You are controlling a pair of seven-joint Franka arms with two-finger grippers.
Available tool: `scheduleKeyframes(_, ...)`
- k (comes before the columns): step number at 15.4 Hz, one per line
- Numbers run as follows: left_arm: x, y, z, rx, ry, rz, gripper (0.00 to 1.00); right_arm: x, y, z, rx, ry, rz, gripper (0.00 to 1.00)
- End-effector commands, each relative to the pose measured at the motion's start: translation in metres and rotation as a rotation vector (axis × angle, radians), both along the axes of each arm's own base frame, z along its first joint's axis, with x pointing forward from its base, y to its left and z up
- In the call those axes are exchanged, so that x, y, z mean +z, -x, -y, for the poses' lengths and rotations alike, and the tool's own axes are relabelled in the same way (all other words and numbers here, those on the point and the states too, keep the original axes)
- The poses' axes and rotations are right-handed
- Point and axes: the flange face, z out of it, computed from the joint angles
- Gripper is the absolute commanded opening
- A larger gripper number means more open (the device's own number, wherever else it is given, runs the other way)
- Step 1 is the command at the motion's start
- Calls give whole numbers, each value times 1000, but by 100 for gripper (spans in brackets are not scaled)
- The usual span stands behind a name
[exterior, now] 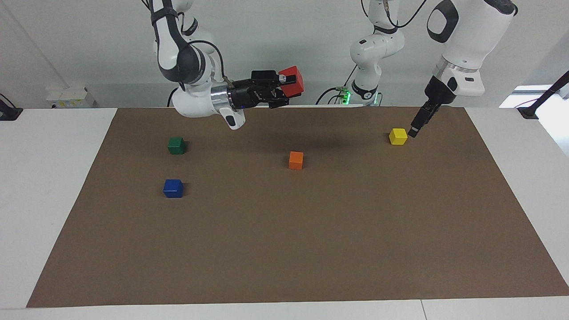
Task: Transfer red block to right arm and stack on blue block
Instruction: 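Carry the red cube with the right gripper while the left gripper retracts, then lower the red cube onto the blue cube with the right gripper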
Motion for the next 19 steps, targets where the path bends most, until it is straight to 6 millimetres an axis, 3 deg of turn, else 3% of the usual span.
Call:
scheduleKeyframes(1, 0, -19, -14, -242, -154, -21, 100, 7, -1, 16, 35, 226, -26, 0)
scheduleKeyframes(5, 46, -41, -39, -362, -122, -115, 100, 26, -5, 55, 81, 626, -24, 0)
scheduleKeyframes(8, 50, -39, -39, -415, -112, -155, 100, 31, -6, 83, 139, 941, 42, 0)
scheduleKeyframes(13, 37, -32, -29, -430, -112, -186, 100, 8, -14, 131, 210, 1375, 119, 0)
scheduleKeyframes(14, 33, -32, -20, -448, -115, -186, 100, 5, -15, 142, 220, 1454, 126, 0)
scheduleKeyframes(19, 39, -27, -32, -484, -109, -185, 100, -41, -28, 190, 297, 1667, 68, 0)
